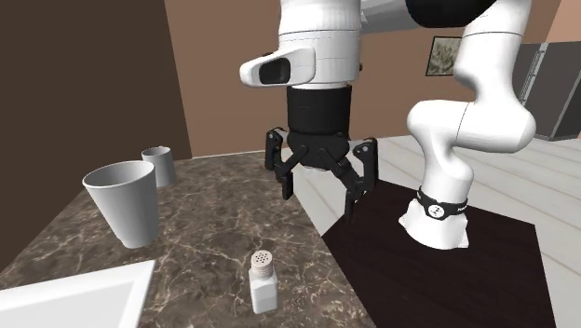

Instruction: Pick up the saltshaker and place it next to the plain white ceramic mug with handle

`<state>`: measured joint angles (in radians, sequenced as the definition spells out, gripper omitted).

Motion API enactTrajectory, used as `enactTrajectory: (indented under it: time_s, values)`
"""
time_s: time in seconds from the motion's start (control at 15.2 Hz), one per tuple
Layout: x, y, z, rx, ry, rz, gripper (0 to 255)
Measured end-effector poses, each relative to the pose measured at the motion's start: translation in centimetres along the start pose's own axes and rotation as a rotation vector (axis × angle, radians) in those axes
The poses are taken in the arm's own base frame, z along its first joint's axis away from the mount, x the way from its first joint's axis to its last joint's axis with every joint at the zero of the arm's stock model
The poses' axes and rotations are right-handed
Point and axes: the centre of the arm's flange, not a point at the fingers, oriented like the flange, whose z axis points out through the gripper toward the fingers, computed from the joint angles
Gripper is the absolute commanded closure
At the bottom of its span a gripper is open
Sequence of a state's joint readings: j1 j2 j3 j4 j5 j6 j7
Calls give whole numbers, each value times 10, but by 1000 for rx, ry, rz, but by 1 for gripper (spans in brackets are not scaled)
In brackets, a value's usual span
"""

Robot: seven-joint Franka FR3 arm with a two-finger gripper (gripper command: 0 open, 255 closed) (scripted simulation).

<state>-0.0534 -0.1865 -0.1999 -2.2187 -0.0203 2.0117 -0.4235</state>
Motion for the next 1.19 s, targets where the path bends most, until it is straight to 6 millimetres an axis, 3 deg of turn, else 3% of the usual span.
enactTrajectory:
  time_s: [0.46, 0.92, 1.19]
  values:
    - [47, 55, 39, -4, 16, -7, 0]
    - [51, 59, 76, -4, 18, -9, 0]
    - [51, 59, 80, -4, 18, -9, 0]
